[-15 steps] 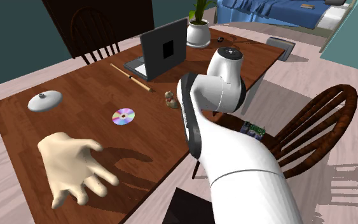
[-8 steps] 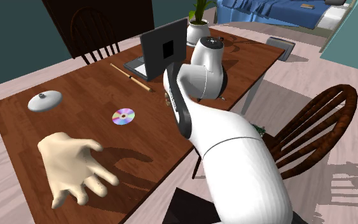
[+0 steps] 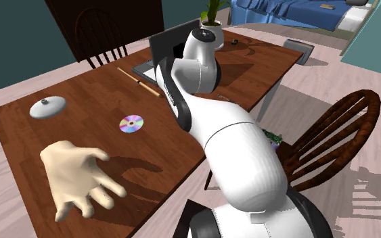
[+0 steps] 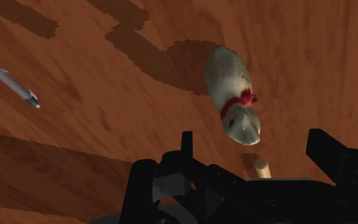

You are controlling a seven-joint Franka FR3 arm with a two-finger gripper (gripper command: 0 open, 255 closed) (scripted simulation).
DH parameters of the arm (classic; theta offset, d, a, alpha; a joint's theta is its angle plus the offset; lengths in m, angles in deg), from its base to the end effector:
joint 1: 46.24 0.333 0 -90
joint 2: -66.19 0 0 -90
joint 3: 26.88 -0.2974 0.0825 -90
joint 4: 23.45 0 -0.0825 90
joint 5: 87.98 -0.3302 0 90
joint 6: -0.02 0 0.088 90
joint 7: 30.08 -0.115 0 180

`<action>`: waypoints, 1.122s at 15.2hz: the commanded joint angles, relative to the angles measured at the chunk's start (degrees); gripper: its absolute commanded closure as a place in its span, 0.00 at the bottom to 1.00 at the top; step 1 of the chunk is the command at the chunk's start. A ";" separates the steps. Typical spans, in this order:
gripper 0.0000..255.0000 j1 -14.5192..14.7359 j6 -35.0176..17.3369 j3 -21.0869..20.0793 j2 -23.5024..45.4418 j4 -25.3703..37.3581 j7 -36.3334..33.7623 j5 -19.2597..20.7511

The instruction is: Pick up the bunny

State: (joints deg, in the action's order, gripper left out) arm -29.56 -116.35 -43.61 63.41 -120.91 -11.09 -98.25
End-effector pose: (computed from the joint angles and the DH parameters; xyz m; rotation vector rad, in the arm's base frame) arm 0.4330 0.3038 0.6148 -2.6232 -1.2154 -0.5171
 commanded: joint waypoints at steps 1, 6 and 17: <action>0.00 0.41 -1.01 -0.42 0.80 0.27 0.62 -0.02; 0.00 0.47 -4.86 -0.46 0.38 -4.04 1.36 -0.52; 1.00 0.49 -6.05 -0.47 0.32 -5.30 1.59 -0.67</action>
State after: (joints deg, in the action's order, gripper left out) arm -29.05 -122.40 -44.11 63.70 -126.19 -9.50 -98.94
